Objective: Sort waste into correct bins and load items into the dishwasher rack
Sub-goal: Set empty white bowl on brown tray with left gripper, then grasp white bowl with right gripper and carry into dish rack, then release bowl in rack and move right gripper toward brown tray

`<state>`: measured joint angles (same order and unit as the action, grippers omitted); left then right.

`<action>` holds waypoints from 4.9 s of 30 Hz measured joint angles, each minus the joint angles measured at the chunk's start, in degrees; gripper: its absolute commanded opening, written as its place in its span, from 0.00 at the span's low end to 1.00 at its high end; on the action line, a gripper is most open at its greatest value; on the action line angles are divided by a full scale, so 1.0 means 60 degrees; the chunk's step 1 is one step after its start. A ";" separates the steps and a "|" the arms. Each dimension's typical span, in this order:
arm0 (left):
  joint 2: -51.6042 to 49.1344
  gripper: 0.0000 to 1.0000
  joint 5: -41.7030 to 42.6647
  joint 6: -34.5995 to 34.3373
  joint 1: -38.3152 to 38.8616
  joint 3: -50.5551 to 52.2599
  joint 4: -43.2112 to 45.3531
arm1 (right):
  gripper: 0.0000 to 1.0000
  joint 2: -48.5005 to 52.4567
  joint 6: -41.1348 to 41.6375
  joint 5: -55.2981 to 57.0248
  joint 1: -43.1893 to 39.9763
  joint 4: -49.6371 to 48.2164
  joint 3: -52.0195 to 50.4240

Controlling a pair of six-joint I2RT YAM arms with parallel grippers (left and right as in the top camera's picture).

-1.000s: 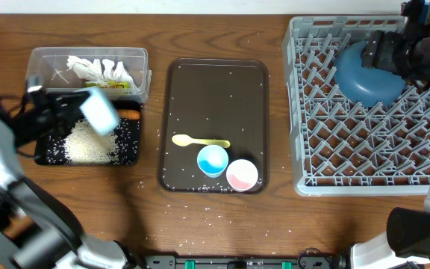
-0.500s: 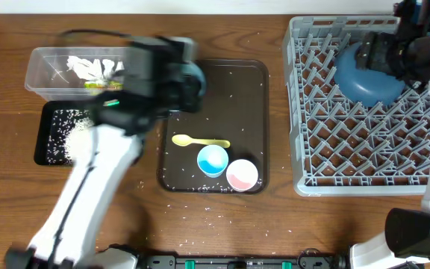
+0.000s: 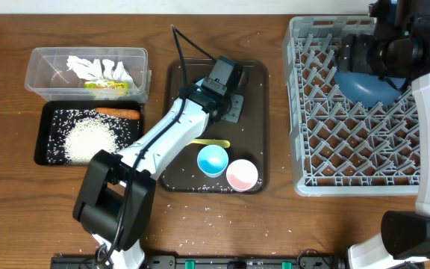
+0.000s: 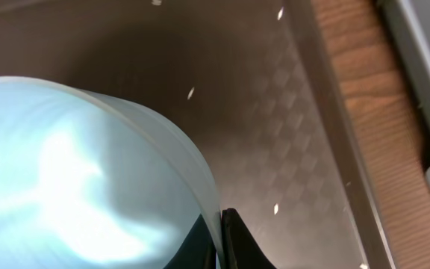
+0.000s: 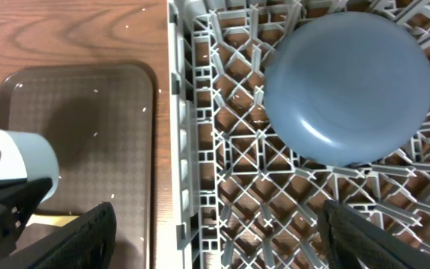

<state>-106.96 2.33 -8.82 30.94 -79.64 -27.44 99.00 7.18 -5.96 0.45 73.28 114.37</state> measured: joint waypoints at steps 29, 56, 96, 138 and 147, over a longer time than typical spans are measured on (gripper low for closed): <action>0.2747 0.59 -0.0197 -0.0688 -0.2018 -0.0080 -0.0674 | 0.80 0.0882 0.0240 -0.0612 0.1723 -0.1151 0.0004; 0.4575 0.70 -0.0273 -0.1461 -0.4943 -0.0178 -0.3333 | 0.01 0.6091 0.1679 -0.0627 0.4390 -0.2787 -0.0025; 0.4575 0.96 -0.0270 -0.1461 -0.4943 -0.0178 -0.3348 | 0.01 0.4207 -0.0353 1.1927 0.2342 -0.3013 -0.0007; 0.4575 0.98 -0.0270 -0.1461 -0.4943 -0.0178 -0.3348 | 0.80 0.5373 -0.2098 1.0692 0.3799 -0.1220 -0.0011; 0.4575 0.98 -0.0270 -0.1461 -0.4943 -0.0178 -0.3348 | 0.98 0.4860 -0.2065 0.9581 0.4138 -0.1282 -0.0018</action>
<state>-79.50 0.71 -17.58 1.28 -80.71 -47.53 128.16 -5.21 51.53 25.28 65.58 114.26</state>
